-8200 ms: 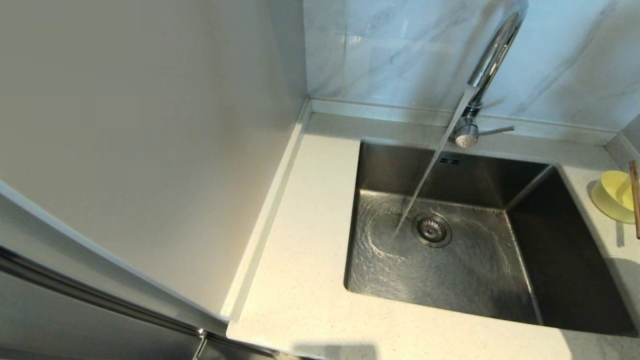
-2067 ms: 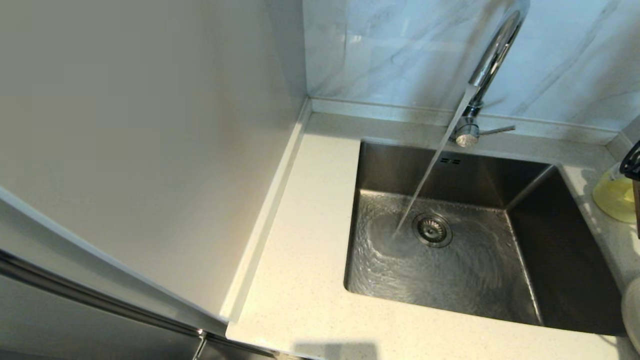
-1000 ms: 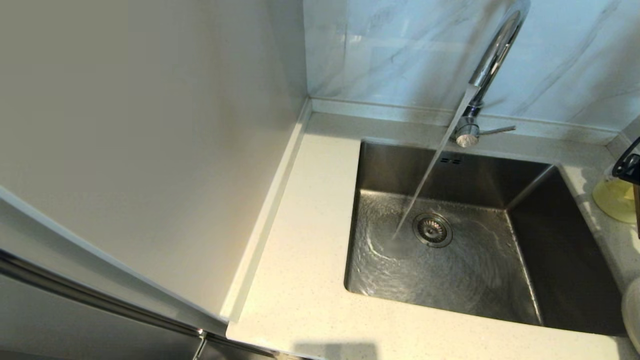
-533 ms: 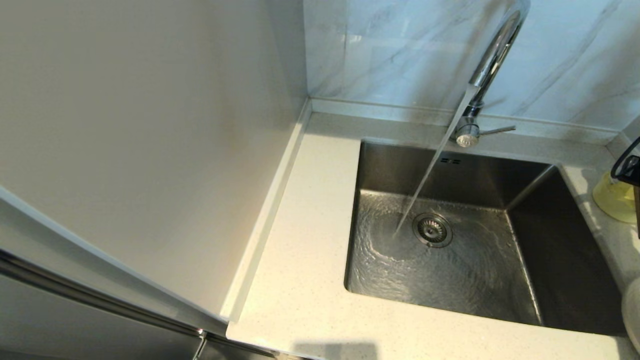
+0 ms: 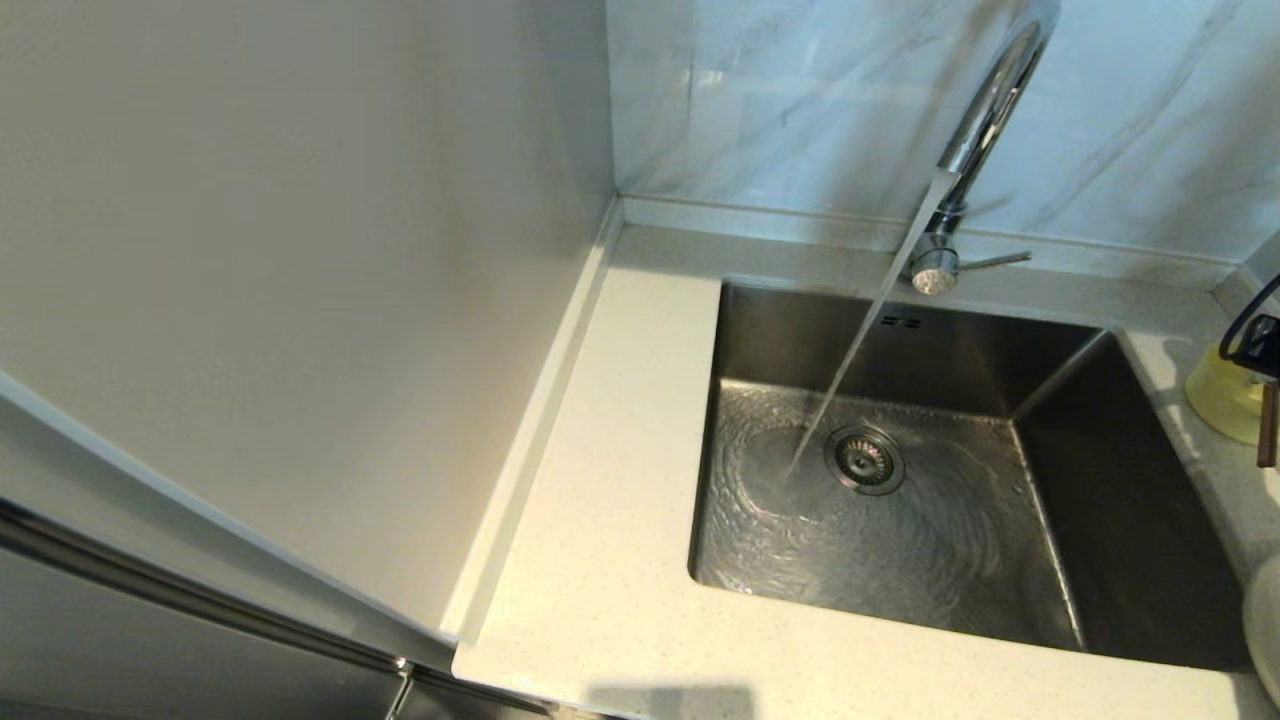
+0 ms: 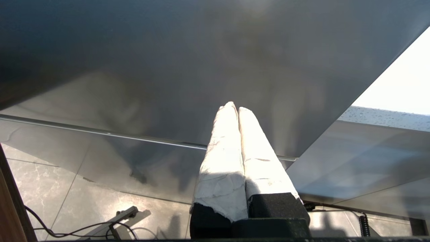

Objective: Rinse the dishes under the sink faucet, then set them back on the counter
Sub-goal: Pick up the chopsticks, then rinse the chopsticks

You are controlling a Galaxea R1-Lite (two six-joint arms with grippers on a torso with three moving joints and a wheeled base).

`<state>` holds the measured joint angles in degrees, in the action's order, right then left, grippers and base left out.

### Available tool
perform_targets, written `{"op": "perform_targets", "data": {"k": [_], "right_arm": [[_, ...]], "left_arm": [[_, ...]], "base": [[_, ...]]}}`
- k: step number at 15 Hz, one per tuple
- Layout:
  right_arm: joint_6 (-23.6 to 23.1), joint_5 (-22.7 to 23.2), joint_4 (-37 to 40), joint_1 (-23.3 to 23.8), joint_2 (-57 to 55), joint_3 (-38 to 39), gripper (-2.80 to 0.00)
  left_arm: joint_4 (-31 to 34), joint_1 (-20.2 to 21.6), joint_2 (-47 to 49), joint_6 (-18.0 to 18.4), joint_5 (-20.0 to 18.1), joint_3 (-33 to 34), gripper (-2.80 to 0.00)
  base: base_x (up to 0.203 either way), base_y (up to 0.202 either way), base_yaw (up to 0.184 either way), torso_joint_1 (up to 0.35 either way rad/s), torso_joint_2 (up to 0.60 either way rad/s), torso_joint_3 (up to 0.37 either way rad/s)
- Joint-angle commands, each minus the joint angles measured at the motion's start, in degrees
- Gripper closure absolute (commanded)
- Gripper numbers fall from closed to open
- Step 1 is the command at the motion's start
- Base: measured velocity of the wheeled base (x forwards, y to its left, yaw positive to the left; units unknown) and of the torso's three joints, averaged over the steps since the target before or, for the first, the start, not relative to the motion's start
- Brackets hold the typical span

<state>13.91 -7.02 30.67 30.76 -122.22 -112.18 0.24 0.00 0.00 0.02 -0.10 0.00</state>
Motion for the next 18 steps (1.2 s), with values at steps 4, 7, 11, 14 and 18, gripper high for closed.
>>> {"op": "perform_targets", "data": {"k": [4, 7, 11, 14, 18], "right_arm": [[0.22, -0.01, 0.18, 0.0, 1.07, -0.23, 0.0], [0.58, 0.17, 0.46, -0.03, 4.04, -0.23, 0.0], [1.04, 1.71, 3.18, -1.12, 10.88, 1.16, 0.0], [-0.66, 7.75, 4.35, -3.86, 18.13, 8.48, 0.0], [-6.34, 12.39, 0.82, -9.46, 28.33, 27.48, 0.0]], "left_arm": [[0.02, 0.0, 0.0, -0.02, 0.01, 0.0, 0.0], [0.02, 0.0, 0.0, -0.02, 0.01, 0.0, 0.0], [0.02, 0.0, 0.0, -0.02, 0.01, 0.0, 0.0], [0.02, 0.0, 0.0, -0.02, 0.01, 0.0, 0.0], [0.02, 0.0, 0.0, -0.02, 0.01, 0.0, 0.0]], "base": [[0.0, 0.0, 0.0, 0.0, 0.0, 0.0], [0.0, 0.0, 0.0, 0.0, 0.0, 0.0], [0.0, 0.0, 0.0, 0.0, 0.0, 0.0], [0.0, 0.0, 0.0, 0.0, 0.0, 0.0], [0.0, 0.0, 0.0, 0.0, 0.0, 0.0]]}}
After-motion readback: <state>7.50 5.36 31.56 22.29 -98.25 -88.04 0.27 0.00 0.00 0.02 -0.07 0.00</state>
